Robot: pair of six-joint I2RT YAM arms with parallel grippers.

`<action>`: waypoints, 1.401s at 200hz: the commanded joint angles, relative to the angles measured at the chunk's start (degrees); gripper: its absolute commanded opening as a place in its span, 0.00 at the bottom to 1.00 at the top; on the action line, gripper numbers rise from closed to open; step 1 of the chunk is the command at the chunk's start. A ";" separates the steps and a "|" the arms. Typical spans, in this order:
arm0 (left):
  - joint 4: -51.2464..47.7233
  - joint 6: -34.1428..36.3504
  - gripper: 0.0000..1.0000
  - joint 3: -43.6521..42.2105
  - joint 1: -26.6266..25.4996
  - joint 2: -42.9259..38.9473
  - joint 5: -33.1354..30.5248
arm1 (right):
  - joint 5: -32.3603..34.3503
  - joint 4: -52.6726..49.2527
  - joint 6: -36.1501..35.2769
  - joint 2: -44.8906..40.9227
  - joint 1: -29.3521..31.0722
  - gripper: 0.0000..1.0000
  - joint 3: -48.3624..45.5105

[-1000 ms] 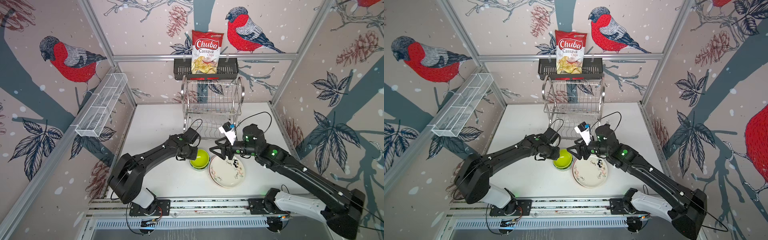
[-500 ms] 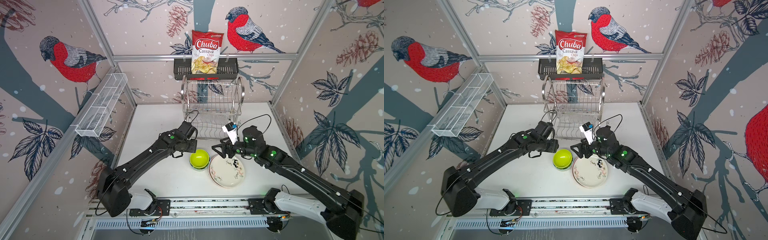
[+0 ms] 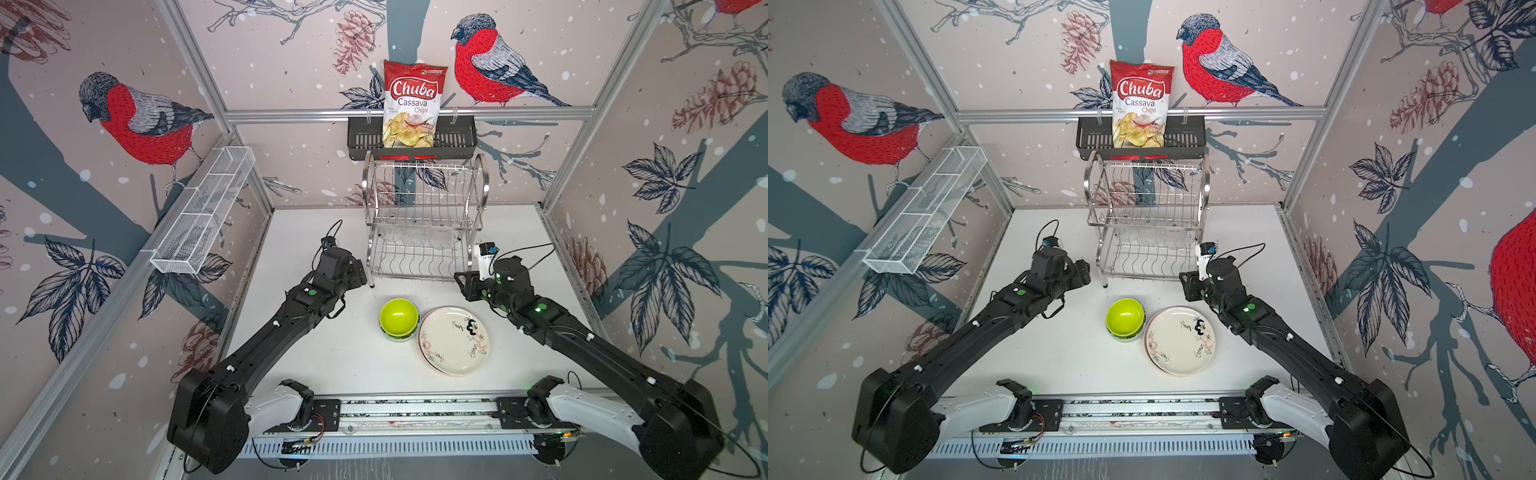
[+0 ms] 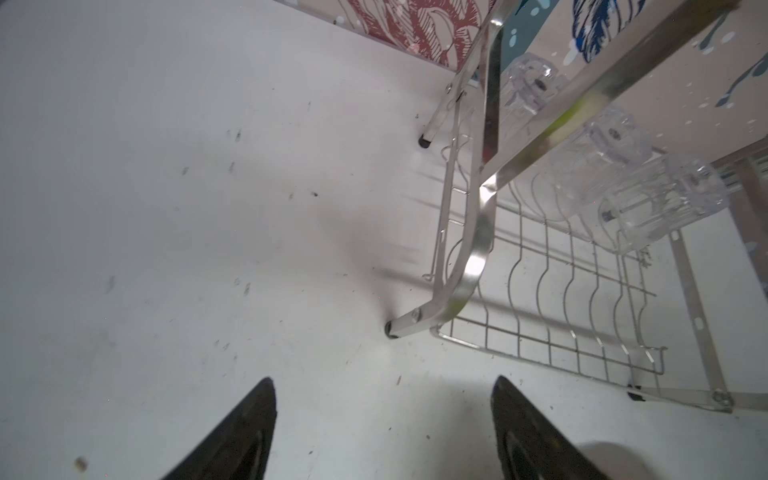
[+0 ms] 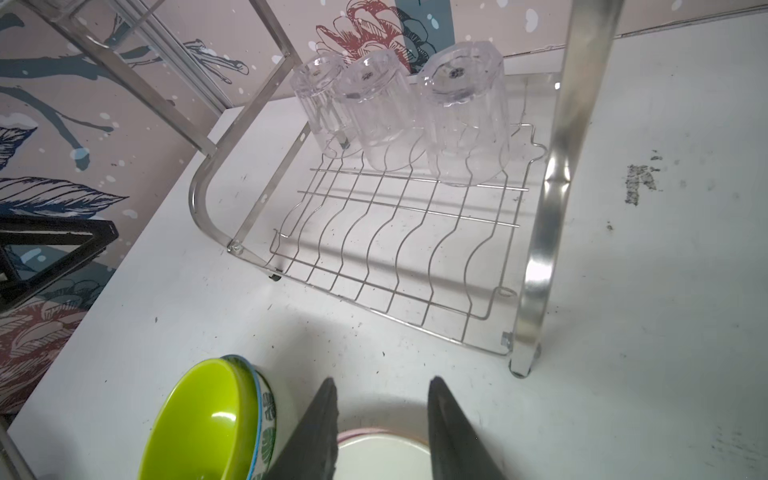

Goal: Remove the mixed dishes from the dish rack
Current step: 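Move the right gripper to the rack glasses while the left steadies the rack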

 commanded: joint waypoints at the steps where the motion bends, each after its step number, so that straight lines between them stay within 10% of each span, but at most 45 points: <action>1: 10.53 0.71 0.79 1.54 0.45 4.26 3.25 | 0.20 5.02 -0.38 3.06 -0.48 0.36 1.00; 176: 10.99 -1.75 0.15 12.04 -1.59 23.32 14.39 | -10.59 14.52 -1.71 20.41 -11.82 0.29 6.13; 280: 8.17 -1.92 0.14 12.18 -4.08 22.97 13.49 | 21.80 29.30 -7.51 24.39 1.62 0.94 4.02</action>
